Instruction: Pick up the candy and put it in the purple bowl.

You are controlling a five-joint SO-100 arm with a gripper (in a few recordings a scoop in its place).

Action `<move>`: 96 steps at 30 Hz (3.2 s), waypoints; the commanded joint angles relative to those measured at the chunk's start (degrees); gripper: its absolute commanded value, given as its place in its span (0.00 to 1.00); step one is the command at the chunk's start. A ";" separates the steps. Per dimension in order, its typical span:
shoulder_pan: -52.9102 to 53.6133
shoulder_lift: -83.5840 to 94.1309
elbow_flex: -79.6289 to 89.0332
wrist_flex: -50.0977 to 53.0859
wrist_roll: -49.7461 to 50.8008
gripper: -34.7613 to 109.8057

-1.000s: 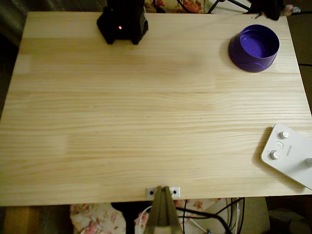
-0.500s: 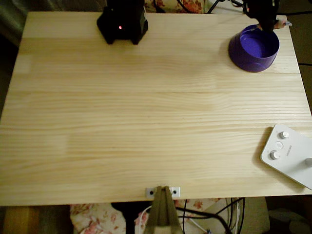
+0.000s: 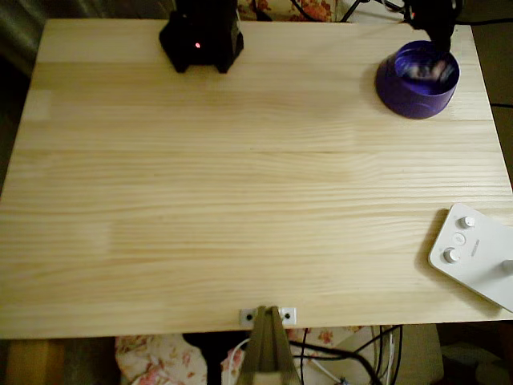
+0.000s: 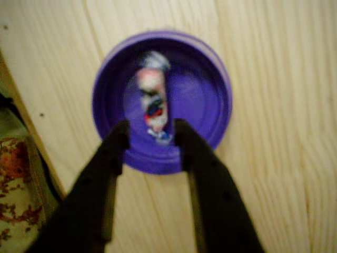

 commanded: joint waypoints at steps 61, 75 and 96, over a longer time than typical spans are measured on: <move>63.54 51.33 13.27 34.98 -12.83 0.24; 83.76 64.42 33.57 23.91 -18.37 0.24; 93.16 88.07 66.62 21.80 -18.54 0.24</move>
